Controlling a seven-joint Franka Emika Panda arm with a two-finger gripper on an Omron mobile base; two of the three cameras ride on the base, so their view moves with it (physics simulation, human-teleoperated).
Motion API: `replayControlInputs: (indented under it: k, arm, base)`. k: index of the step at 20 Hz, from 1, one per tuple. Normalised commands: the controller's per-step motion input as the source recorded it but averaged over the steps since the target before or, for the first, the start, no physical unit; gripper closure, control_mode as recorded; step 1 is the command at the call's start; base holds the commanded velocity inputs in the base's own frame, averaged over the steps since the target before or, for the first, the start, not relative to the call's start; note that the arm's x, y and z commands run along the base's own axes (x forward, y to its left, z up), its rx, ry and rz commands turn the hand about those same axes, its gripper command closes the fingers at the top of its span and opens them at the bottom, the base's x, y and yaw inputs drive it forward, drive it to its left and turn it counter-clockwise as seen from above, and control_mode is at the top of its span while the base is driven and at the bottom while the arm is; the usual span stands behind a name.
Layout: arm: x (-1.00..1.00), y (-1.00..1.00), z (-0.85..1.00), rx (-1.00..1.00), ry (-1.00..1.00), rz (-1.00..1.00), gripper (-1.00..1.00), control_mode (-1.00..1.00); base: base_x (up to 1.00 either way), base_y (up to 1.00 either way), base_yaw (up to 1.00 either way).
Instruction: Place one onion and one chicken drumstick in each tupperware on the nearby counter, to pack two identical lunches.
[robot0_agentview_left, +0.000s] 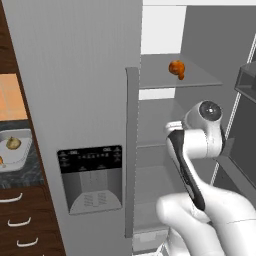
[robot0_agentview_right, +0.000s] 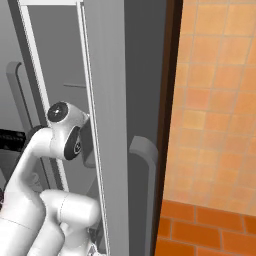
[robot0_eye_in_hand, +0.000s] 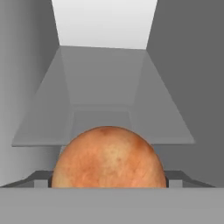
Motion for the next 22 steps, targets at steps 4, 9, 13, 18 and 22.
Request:
replayControlInputs:
  k: [4, 9, 13, 18, 22]
  arm:
    - [-1.00, 0.16, 0.60, 0.00, 0.06, 0.00, 1.00, -1.00]
    - [-0.84, 0.16, 0.07, 0.00, 0.05, 0.00, 1.00, -1.00]
    - [-0.41, 0.09, -0.01, 0.00, 0.01, 0.01, 1.00, 1.00]
    - [0.00, 0.00, 0.00, 0.00, 0.00, 0.00, 1.00, 1.00]
    - [0.00, 0.00, 0.00, 0.00, 0.00, 0.00, 1.00, 1.00]
  base:
    - [0.00, 0.00, 0.00]
    - [0.00, 0.00, 0.00]
    - [-0.46, 0.16, 0.02]
    - [-0.60, 0.81, 0.11]
    - [0.11, 1.00, 0.14]
